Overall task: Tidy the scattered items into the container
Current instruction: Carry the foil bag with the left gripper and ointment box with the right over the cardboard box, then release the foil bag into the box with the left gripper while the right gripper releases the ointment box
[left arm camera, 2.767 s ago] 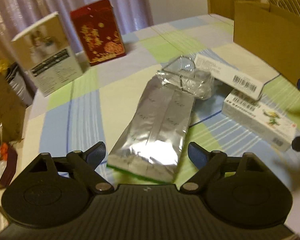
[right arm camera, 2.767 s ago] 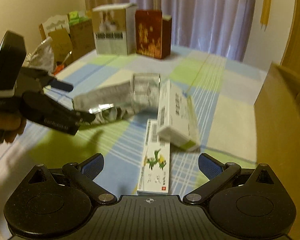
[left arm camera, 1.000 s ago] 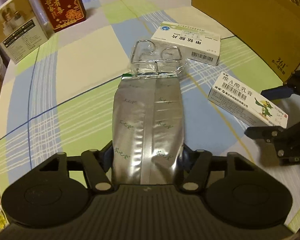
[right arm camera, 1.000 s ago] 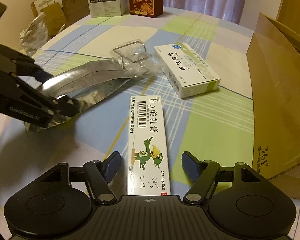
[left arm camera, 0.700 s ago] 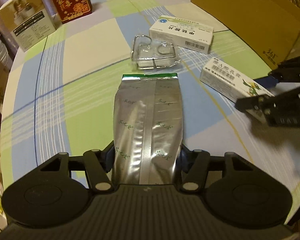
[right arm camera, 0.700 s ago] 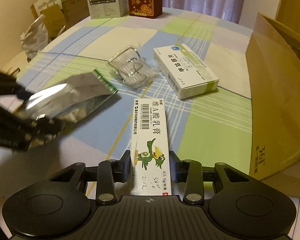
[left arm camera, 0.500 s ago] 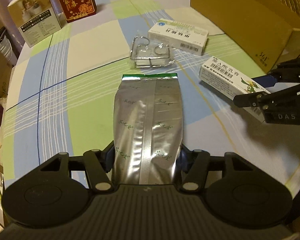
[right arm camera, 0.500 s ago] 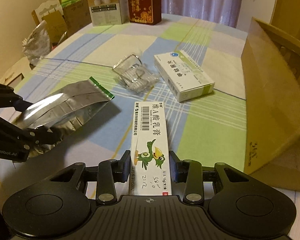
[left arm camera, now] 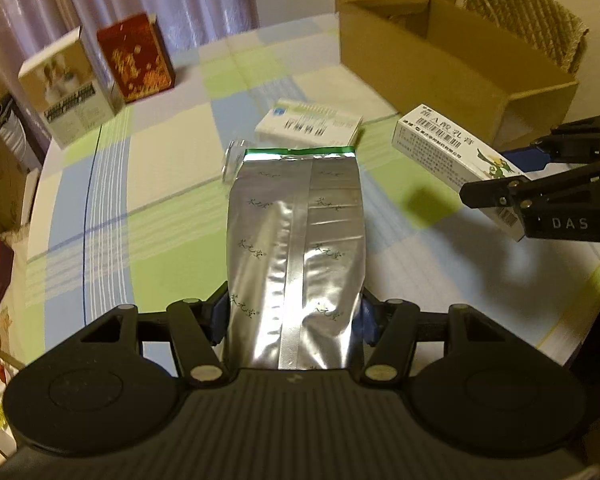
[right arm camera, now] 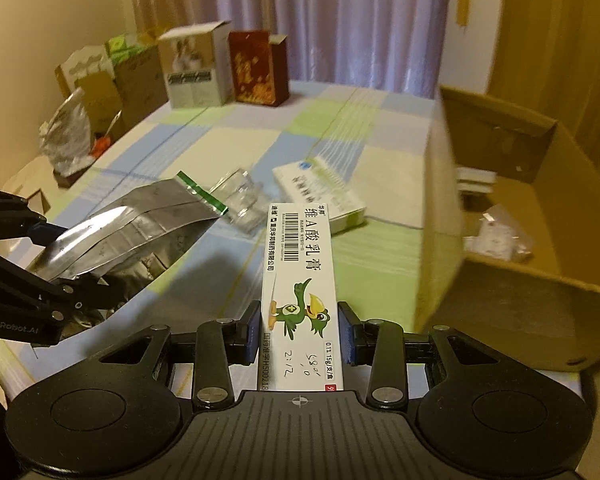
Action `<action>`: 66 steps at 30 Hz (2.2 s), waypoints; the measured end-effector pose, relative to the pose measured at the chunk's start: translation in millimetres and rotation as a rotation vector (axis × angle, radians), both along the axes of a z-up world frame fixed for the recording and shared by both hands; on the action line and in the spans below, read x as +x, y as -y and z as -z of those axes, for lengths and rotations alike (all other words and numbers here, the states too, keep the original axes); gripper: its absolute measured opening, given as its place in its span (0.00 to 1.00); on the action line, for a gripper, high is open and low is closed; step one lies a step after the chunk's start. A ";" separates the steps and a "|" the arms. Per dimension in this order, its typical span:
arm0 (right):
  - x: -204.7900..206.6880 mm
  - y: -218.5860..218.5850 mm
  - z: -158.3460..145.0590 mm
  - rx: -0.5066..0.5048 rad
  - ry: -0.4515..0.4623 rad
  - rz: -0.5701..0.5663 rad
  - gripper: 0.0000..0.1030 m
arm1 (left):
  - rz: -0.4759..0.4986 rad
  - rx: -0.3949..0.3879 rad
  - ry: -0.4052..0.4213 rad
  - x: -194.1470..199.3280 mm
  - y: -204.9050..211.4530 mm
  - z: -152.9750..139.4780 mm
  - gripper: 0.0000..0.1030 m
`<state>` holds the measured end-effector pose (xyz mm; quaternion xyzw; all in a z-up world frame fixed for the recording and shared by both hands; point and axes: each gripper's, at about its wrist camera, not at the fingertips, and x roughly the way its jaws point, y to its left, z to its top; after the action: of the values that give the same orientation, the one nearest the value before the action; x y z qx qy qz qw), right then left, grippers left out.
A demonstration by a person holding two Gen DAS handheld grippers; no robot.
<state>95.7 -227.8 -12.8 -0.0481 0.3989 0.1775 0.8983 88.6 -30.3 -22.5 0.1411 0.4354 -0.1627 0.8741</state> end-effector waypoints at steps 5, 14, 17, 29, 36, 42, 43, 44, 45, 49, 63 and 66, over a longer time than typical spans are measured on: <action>-4.1 19.7 -21.2 -0.006 0.040 0.016 0.40 | 0.029 -0.032 0.050 -4.0 20.4 -16.3 0.54; -10.9 73.6 -68.7 -0.005 0.124 0.115 0.40 | 0.119 -0.076 0.111 3.3 77.2 -49.9 0.54; -12.1 92.0 -76.7 -0.017 0.134 0.155 0.40 | 0.144 -0.093 0.131 6.5 94.5 -62.5 0.54; 5.6 166.3 -86.6 -0.026 0.157 0.293 0.40 | 0.200 -0.121 0.159 33.2 175.0 -96.8 0.54; 18.0 191.3 -73.4 0.001 0.147 0.317 0.40 | 0.233 -0.131 0.135 67.8 212.2 -83.0 0.54; 32.8 203.3 -62.3 0.009 0.136 0.323 0.40 | 0.249 -0.125 0.122 91.5 231.7 -72.1 0.55; 35.4 204.4 -60.2 0.010 0.134 0.324 0.40 | 0.250 -0.126 0.118 95.4 234.0 -70.6 0.55; 37.9 205.3 -58.5 0.012 0.132 0.325 0.40 | 0.251 -0.126 0.115 98.5 235.5 -69.3 0.55; 40.4 206.2 -56.7 0.013 0.129 0.326 0.40 | 0.252 -0.124 0.114 101.3 236.7 -68.1 0.55; 48.9 209.2 -52.1 0.023 0.122 0.332 0.40 | 0.253 -0.122 0.112 111.5 243.6 -64.1 0.55; 55.7 209.9 -42.6 0.022 0.108 0.335 0.40 | 0.201 -0.173 0.161 122.0 224.7 -67.8 0.68; 55.7 208.2 -42.3 0.022 0.107 0.331 0.40 | 0.193 -0.170 0.163 119.5 217.3 -68.5 0.68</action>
<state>151.4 -436.0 29.6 0.0187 0.3513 0.0286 0.9356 208.1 -247.7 46.1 0.1204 0.3319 -0.2703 0.8957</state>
